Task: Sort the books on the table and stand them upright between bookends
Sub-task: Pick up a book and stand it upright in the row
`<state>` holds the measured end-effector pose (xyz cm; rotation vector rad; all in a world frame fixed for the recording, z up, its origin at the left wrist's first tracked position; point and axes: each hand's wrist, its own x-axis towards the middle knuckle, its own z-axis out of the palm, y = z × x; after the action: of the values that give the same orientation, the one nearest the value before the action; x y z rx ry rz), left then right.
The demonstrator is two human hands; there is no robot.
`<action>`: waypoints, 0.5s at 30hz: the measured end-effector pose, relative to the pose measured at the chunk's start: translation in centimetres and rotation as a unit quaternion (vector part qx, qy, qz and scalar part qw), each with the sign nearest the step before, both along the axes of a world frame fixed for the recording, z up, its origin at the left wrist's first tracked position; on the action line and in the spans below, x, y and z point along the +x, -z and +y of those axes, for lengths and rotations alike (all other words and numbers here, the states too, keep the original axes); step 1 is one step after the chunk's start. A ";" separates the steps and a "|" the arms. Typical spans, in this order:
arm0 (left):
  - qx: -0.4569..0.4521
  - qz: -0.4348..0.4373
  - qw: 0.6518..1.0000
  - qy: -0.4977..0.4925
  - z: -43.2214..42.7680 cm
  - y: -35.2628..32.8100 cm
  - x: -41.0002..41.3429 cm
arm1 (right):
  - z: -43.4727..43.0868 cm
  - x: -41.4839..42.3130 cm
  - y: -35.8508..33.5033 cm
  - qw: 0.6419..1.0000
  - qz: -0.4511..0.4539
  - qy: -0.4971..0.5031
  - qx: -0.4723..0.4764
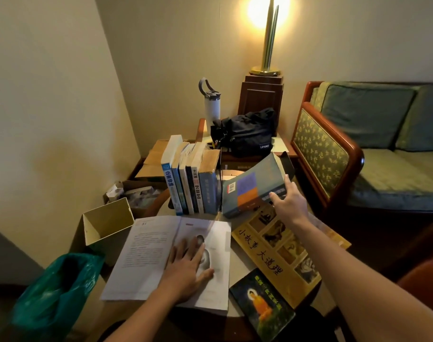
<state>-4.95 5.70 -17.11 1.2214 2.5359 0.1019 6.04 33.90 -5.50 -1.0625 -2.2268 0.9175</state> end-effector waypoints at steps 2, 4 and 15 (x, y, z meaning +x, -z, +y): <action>0.000 0.009 1.000 0.001 -0.2 0.2 -0.3 | 0.1 -0.6 0.5 1.000 0.009 -0.003 -0.002; -0.001 0.015 1.000 -0.005 -0.5 0.2 -0.8 | 0.3 -1.1 0.9 1.000 0.015 0.006 0.005; 0.000 0.000 0.999 -0.048 -2.7 -0.6 -3.5 | -0.6 -4.3 0.2 0.984 0.108 0.120 0.069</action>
<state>-8.45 2.96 -16.49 1.1001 2.5937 0.1244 1.77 33.34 -5.74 -1.0824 -1.9068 0.7265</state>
